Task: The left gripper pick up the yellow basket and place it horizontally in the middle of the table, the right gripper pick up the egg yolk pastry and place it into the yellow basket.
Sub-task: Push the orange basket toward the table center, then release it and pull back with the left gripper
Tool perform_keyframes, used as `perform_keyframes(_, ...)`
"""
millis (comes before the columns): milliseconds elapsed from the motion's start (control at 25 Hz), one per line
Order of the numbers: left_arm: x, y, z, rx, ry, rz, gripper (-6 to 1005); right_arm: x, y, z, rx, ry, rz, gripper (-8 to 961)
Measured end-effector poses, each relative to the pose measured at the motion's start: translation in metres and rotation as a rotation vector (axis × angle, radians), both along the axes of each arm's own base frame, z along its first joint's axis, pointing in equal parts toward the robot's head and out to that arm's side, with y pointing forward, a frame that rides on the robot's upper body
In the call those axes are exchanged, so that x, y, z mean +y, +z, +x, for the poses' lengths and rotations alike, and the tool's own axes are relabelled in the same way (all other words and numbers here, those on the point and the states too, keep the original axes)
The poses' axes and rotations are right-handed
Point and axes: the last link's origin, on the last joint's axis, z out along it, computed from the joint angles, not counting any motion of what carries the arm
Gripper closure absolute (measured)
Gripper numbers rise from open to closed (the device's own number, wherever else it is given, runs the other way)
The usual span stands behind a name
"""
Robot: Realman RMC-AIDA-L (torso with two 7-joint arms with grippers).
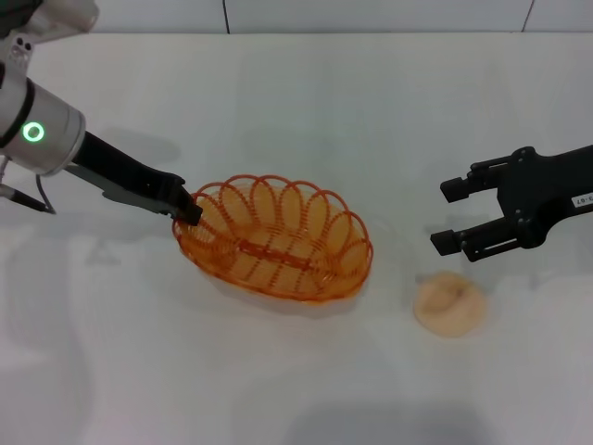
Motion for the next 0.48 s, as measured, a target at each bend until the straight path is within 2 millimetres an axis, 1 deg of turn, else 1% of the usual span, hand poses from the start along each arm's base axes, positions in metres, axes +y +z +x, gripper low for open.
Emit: perform_keyframes(480,-0.0078,-0.0073,-0.0065,-0.031,0.075,0.008,930,0.0002,-0.0004,-0.0007,-0.004,0.004,-0.003,174)
